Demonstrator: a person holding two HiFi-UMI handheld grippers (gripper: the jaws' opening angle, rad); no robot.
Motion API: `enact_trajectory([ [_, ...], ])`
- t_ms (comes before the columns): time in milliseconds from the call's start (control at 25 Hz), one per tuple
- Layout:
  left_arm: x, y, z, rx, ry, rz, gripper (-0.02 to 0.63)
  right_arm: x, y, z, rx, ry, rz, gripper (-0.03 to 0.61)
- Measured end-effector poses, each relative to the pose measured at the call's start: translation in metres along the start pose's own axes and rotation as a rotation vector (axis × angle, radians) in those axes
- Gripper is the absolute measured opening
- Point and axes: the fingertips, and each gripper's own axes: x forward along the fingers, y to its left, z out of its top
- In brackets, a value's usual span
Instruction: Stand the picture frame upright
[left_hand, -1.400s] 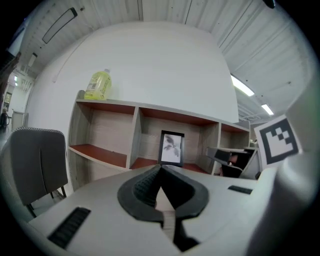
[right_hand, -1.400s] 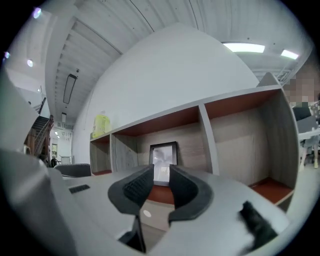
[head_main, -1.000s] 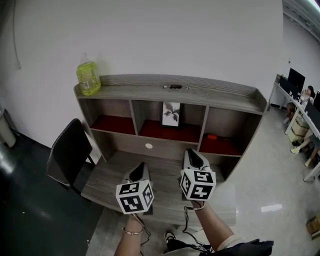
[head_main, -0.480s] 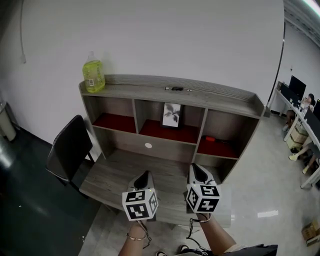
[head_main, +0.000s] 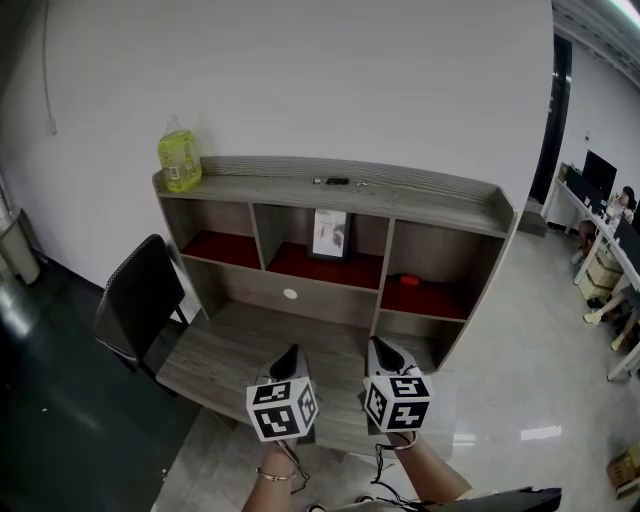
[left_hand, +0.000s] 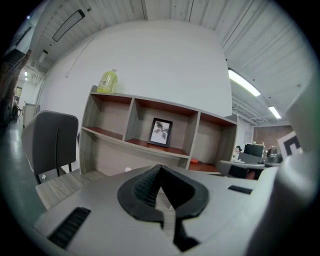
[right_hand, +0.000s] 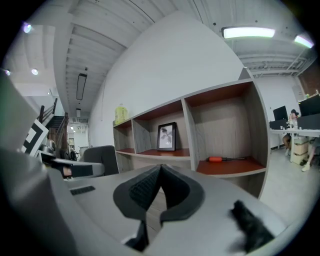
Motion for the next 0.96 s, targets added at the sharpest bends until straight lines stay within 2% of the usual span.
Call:
enact_trajectory([
  [960,-0.023,-0.013,0.001,-0.004,-0.020,0.066,0.009,-0.017,-0.009,0.010,-0.035,0.014,0.045,0.031],
])
